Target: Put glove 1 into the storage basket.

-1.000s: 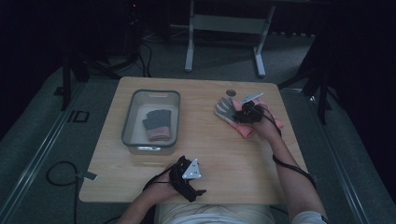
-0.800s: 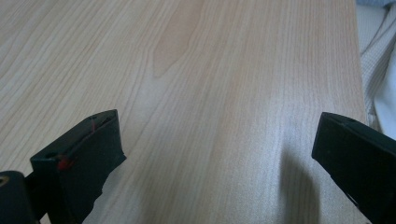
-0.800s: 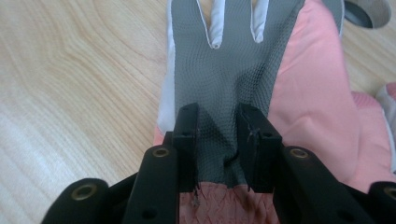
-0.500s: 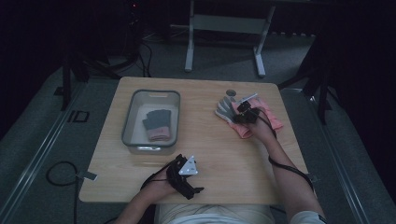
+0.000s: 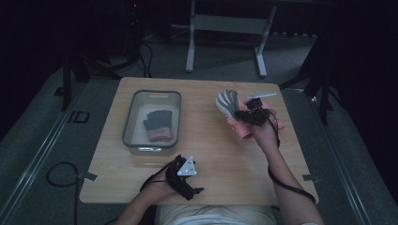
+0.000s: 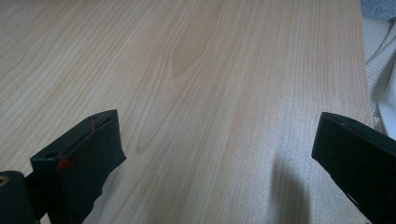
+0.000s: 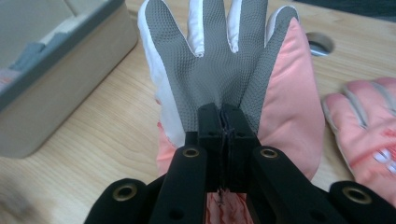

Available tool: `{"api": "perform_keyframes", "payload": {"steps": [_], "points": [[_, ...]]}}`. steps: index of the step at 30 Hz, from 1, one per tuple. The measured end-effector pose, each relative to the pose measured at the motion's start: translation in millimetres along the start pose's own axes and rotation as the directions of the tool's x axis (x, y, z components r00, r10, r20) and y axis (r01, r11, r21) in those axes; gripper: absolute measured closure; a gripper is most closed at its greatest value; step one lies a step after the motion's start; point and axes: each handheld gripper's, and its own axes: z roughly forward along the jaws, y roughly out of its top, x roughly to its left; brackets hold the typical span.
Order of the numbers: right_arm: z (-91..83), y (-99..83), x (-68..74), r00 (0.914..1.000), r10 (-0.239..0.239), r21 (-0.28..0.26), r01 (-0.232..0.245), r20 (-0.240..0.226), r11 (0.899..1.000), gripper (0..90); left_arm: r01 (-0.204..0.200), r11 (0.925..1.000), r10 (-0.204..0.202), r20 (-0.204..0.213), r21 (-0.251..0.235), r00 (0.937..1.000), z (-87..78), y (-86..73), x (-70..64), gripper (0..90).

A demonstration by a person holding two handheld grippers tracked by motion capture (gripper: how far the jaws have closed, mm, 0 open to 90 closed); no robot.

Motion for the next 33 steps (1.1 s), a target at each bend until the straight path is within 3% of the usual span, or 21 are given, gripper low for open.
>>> {"api": "perform_keyframes", "payload": {"steps": [3, 5, 9, 15, 17, 21, 24, 28, 33], "points": [[-11.5, -1.8, 9.1, 0.9994, 0.028, -0.026, -0.027, 0.022, 0.999, 87.7, -0.008, 1.0, 0.008, -0.001, 0.004, 1.0, 0.9, 0.3, 0.5, 1.5], [-23.6, -6.4, 21.2, 0.996, 0.07, -0.067, -0.067, 0.055, 0.996, 87.8, -0.011, 0.9999, 0.011, -0.003, 0.005, 0.9999, 0.8, 1.2, 0.8, 1.4], [-27.5, -15.6, 30.8, 0.9913, 0.101, -0.089, -0.093, 0.085, 0.992, 87.7, -0.019, 0.9998, 0.019, -0.003, 0.007, 0.9998, 1.8, 2.1, -1.3, 1.4], [-13.8, -40.8, 44.7, 0.9794, 0.159, -0.086, -0.149, 0.125, 0.985, 87.7, -0.024, 0.9997, 0.024, 0.001, 0.006, 0.9997, 0.2, 1.7, -2.9, 1.4], [2.1, -49.5, 49.1, 0.975, 0.169, -0.047, -0.163, 0.145, 0.985, 87.8, -0.026, 0.9996, 0.026, 0.003, 0.006, 0.9996, -0.3, 1.7, -3.1, 1.4], [21.7, -56.6, 50.1, 0.9727, 0.186, -0.01, -0.187, 0.138, 0.982, 87.8, -0.026, 0.9996, 0.026, 0.004, 0.001, 0.9996, -0.8, 1.0, -3.5, 1.4], [34.0, -61.1, 48.5, 0.9663, 0.219, 0.008, -0.222, 0.136, 0.975, 87.8, -0.024, 0.9997, 0.024, 0.004, -0.004, 0.9997, -1.3, 0.9, -3.5, 1.4], [48.2, -66.5, 43.1, 0.9513, 0.285, 0.02, -0.289, 0.118, 0.957, 87.8, -0.032, 0.9995, 0.032, 0.011, -0.004, 0.9994, -1.4, 1.2, -4.4, 1.5], [64.0, -67.5, 43.3, 0.9357, 0.332, 0.009, -0.335, 0.12, 0.942, 86.4, -0.027, 0.9996, 0.027, 0.014, -0.004, 0.9995, -1.2, 1.3, -3.5, 1.5]]}}
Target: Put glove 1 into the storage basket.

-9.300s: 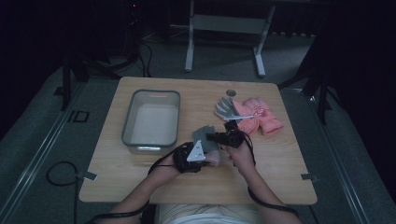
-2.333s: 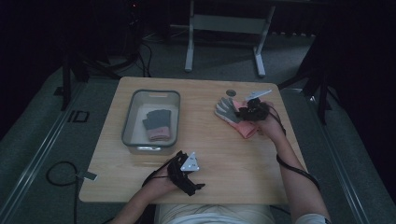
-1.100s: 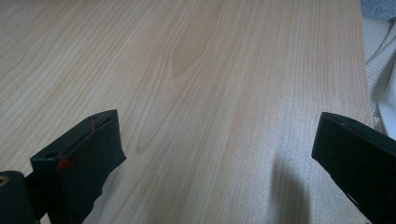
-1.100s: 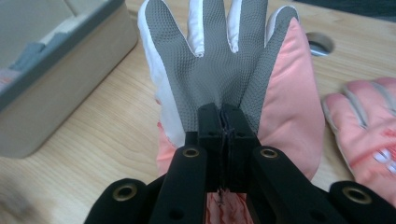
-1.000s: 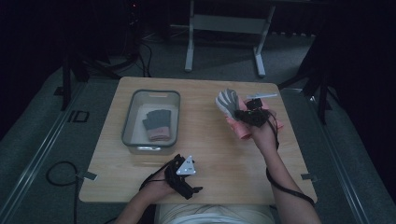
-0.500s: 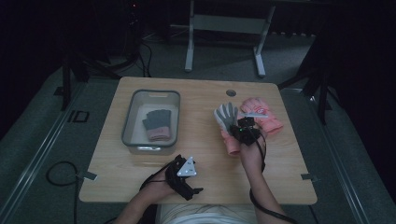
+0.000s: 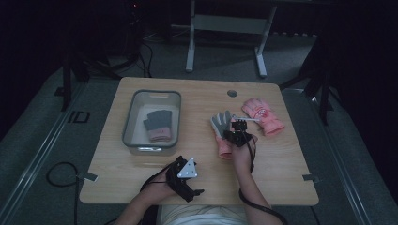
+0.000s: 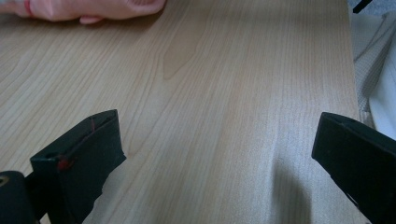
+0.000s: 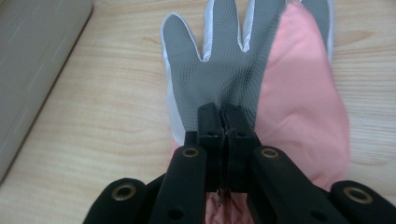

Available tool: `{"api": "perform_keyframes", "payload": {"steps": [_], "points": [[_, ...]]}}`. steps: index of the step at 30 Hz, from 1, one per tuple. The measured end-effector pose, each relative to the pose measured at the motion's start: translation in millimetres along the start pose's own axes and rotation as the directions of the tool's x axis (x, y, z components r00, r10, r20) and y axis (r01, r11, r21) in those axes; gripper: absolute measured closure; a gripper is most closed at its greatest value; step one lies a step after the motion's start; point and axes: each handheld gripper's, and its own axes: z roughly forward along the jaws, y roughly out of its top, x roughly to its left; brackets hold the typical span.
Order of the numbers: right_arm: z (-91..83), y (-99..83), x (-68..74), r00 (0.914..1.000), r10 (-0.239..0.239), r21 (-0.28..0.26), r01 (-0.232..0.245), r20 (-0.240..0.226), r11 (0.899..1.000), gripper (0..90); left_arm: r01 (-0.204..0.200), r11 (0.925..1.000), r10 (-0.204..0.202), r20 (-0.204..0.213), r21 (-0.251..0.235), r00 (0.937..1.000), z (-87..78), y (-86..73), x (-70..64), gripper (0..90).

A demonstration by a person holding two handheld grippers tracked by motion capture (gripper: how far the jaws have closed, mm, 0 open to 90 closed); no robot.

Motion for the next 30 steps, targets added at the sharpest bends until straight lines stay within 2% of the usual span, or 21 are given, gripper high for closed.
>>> {"api": "perform_keyframes", "payload": {"steps": [1, 4, 9, 12, 16, 18, 19, 21, 22, 24, 27, 28, 29, 30], "points": [[4.4, -0.7, 1.1, 0.9999, 0.01, -0.001, -0.01, -0.003, 1.0, 85.3, 0.001, 1.0, -0.001, 0.0, -0.002, 1.0, -0.1, -0.1, 0.1, 1.5], [14.0, -1.4, 3.7, 1.0, 0.001, 0.011, -0.001, 0.01, 1.0, 82.2, -0.004, 1.0, 0.004, -0.001, 0.0, 1.0, -0.2, -0.1, -0.5, 1.5], [14.7, -1.4, 5.4, 0.9998, 0.012, -0.006, -0.012, 0.016, 1.0, 78.6, -0.007, 1.0, 0.007, 0.001, -0.001, 1.0, 0.3, -0.2, -1.2, 1.4], [6.5, 1.7, 8.0, 1.0, -0.003, -0.028, 0.003, 0.0, 1.0, 70.8, -0.012, 0.9999, 0.012, 0.002, 0.002, 0.9999, -0.1, -0.7, -1.5, 1.5], [-16.1, 9.3, 10.9, 0.9961, -0.057, -0.083, 0.051, -0.067, 0.995, 66.5, -0.016, 0.9999, 0.016, 0.004, 0.003, 0.9999, -0.1, -1.0, -0.4, 1.4], [-28.9, 15.2, 9.8, 0.9846, -0.132, -0.119, 0.118, -0.115, 0.986, 61.7, -0.01, 0.9999, 0.01, 0.007, -0.006, 0.9999, -0.6, -1.0, -0.3, 1.5], [-36.2, 18.8, 7.2, 0.9774, -0.179, -0.125, 0.165, -0.113, 0.978, 61.0, -0.009, 0.9999, 0.009, 0.006, -0.003, 0.9999, -0.7, -0.9, -0.3, 1.4], [-45.4, 23.4, -3.3, 0.9663, -0.231, -0.144, 0.214, -0.113, 0.966, 59.5, -0.013, 0.9999, 0.013, 0.004, 0.002, 0.9999, -0.5, -0.6, -0.7, 1.5], [-47.5, 25.3, -8.5, 0.9643, -0.238, -0.139, 0.222, -0.116, 0.965, 59.3, -0.013, 0.9999, 0.013, 0.002, 0.003, 0.9999, 0.0, -0.4, -0.9, 1.4], [-52.8, 29.9, -22.8, 0.9578, -0.271, -0.138, 0.257, -0.095, 0.957, 58.4, -0.021, 0.9998, 0.021, 0.0, 0.006, 0.9998, 0.8, -0.2, -0.8, 1.5], [-59.7, 39.1, -47.9, 0.9415, -0.306, -0.158, 0.283, -0.142, 0.946, 56.6, -0.033, 0.9993, 0.033, -0.005, 0.018, 0.9994, 1.3, -0.8, -0.3, 1.5], [-59.7, 39.1, -47.9, 0.9415, -0.306, -0.158, 0.283, -0.142, 0.946, 56.6, -0.033, 0.9993, 0.033, -0.005, 0.018, 0.9994, 1.3, -0.8, -0.3, 1.5], [-62.1, 42.0, -56.0, 0.9353, -0.32, -0.168, 0.295, -0.15, 0.941, 56.8, -0.027, 0.9995, 0.027, -0.006, 0.015, 0.9996, 1.4, -0.7, 0.4, 1.5], [-65.7, 46.8, -69.8, 0.9301, -0.343, -0.16, 0.321, -0.132, 0.933, 58.0, -0.028, 0.9994, 0.029, -0.007, 0.017, 0.9996, 1.4, -0.5, 0.8, 1.5]]}}
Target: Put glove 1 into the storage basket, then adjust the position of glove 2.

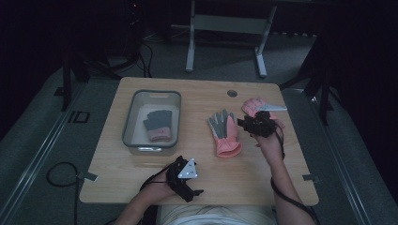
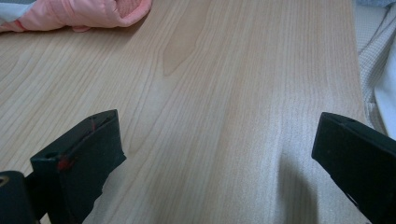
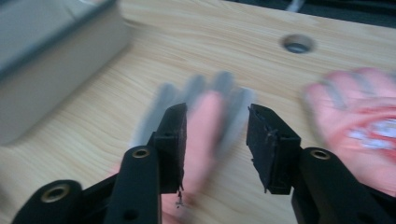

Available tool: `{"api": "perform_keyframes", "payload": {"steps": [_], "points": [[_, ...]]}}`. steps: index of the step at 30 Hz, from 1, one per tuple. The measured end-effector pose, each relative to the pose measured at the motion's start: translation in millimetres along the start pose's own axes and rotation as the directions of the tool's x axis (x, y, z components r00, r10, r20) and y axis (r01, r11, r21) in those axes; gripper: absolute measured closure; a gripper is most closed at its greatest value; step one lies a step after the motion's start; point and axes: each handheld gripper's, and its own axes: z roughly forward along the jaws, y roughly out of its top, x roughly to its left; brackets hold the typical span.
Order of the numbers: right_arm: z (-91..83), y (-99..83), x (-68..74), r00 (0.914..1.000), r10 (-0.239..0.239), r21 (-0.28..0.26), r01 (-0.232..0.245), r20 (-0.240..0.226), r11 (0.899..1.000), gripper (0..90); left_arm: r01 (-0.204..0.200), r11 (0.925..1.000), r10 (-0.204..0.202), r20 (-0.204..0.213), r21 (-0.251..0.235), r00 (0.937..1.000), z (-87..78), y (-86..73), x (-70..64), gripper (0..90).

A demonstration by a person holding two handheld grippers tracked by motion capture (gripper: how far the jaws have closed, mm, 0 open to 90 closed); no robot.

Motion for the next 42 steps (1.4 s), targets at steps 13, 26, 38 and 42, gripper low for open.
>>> {"api": "perform_keyframes", "payload": {"steps": [13, 26, 38, 42], "points": [[-21.3, 11.9, -89.3, 0.9845, -0.114, 0.008, 0.114, 0.133, 0.993, 57.7, 0.004, 1.0, -0.004, -0.002, 0.002, 1.0, 0.2, -0.3, -0.5, 1.5], [22.3, 17.8, -130.5, 0.9733, -0.205, 0.128, 0.191, 0.104, 0.973, 54.6, -0.006, 0.9999, 0.006, -0.005, 0.01, 1.0, 0.4, -0.1, -2.7, 1.5], [60.3, -0.1, -142.2, 0.9595, -0.262, 0.268, 0.227, 0.103, 0.936, 56.6, 0.01, 0.9999, -0.009, -0.012, 0.011, 0.9999, 0.4, -0.3, -0.1, 1.5], [70.1, -4.8, -138.6, 0.959, -0.262, 0.298, 0.22, 0.109, 0.929, 65.8, 0.03, 0.9995, -0.03, -0.01, -0.009, 0.9995, -0.8, -2.0, 3.8, 2.0]]}}
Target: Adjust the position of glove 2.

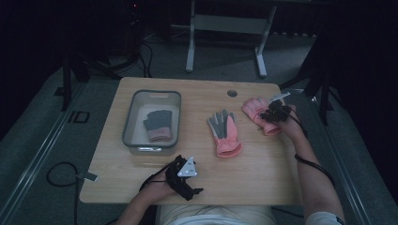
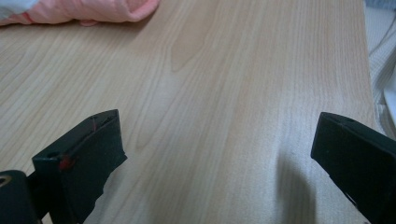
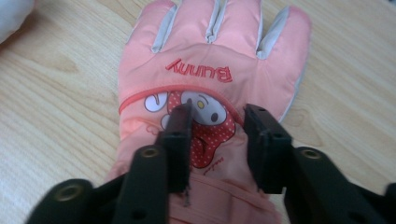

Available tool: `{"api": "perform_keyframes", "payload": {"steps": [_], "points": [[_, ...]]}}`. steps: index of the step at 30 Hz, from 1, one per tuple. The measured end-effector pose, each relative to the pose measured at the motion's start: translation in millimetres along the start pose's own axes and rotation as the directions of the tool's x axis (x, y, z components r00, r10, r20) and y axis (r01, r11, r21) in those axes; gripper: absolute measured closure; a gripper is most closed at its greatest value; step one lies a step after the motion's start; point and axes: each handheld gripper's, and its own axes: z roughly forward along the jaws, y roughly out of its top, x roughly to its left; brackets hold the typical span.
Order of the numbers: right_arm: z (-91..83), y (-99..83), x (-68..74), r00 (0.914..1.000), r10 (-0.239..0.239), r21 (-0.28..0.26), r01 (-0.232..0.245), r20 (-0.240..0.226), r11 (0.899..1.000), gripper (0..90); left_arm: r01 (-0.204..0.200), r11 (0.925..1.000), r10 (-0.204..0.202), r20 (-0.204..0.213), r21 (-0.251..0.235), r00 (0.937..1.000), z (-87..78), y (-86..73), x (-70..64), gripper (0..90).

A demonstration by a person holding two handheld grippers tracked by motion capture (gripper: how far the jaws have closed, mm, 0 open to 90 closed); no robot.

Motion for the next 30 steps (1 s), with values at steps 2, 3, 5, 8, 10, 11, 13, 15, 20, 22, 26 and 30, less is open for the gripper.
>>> {"api": "perform_keyframes", "payload": {"steps": [2, 3, 5, 8, 10, 11, 13, 15, 20, 22, 26, 30], "points": [[1.6, 1.9, 0.6, 0.9999, 0.016, 0.016, -0.016, -0.002, 1.0, 71.3, -0.006, 1.0, 0.006, -0.001, 0.004, 1.0, 0.3, 0.1, -0.1, 2.0], [1.9, 2.7, 1.4, 0.9998, 0.022, 0.022, -0.022, 0.001, 1.0, 73.5, -0.012, 0.9999, 0.012, -0.003, 0.006, 0.9999, 0.9, 0.2, -1.0, 2.0], [2.2, 3.1, 2.5, 0.9989, 0.048, 0.026, -0.048, 0.0, 0.999, 77.0, -0.026, 0.9995, 0.026, -0.005, 0.016, 0.9996, 1.2, 0.3, -1.7, 2.0], [1.1, 3.8, 2.5, 0.9944, 0.105, 0.036, -0.105, -0.005, 0.994, 81.5, -0.023, 0.9997, 0.023, -0.006, 0.013, 0.9997, 1.3, 0.6, -1.8, 2.0], [-2.6, 6.0, 2.7, 0.9921, 0.125, 0.044, -0.125, 0.003, 0.991, 84.0, -0.021, 0.9997, 0.021, 0.002, 0.009, 0.9998, 0.9, 0.5, -1.4, 2.0], [-6.3, 7.3, 2.5, 0.9879, 0.155, 0.04, -0.155, 0.01, 0.987, 85.3, -0.022, 0.9997, 0.022, 0.008, 0.007, 0.9997, 0.2, 0.4, -1.0, 2.0], [-18.3, 9.8, 6.0, 0.979, 0.203, 0.026, -0.203, 0.019, 0.979, 86.7, -0.02, 0.9998, 0.02, 0.009, -0.001, 0.9998, -0.5, 0.1, -1.3, 2.0], [-29.6, 9.8, 10.5, 0.97, 0.242, -0.002, -0.242, 0.019, 0.97, 87.1, -0.022, 0.9997, 0.022, 0.006, 0.004, 0.9997, -0.1, -0.1, -1.2, 2.0], [-67.3, 3.4, 25.8, 0.9379, 0.346, -0.08, -0.343, 0.028, 0.936, 87.6, -0.029, 0.9996, 0.029, 0.0, 0.008, 0.9996, 0.0, 0.1, -1.1, 2.0], [-83.5, -0.8, 33.5, 0.9256, 0.373, -0.108, -0.365, 0.064, 0.925, 87.6, -0.029, 0.9996, 0.029, -0.002, 0.009, 0.9996, 0.0, 0.2, -1.1, 2.0], [-109.7, -9.6, 48.8, 0.9068, 0.409, -0.14, -0.394, 0.103, 0.908, 87.6, -0.031, 0.9995, 0.031, 0.004, 0.005, 0.9995, -0.1, 0.1, -1.3, 2.0], [-127.0, -20.9, 61.8, 0.8804, 0.461, -0.179, -0.438, 0.112, 0.881, 87.6, -0.035, 0.9994, 0.035, 0.002, 0.007, 0.9994, 0.0, 0.2, -0.9, 2.0]]}}
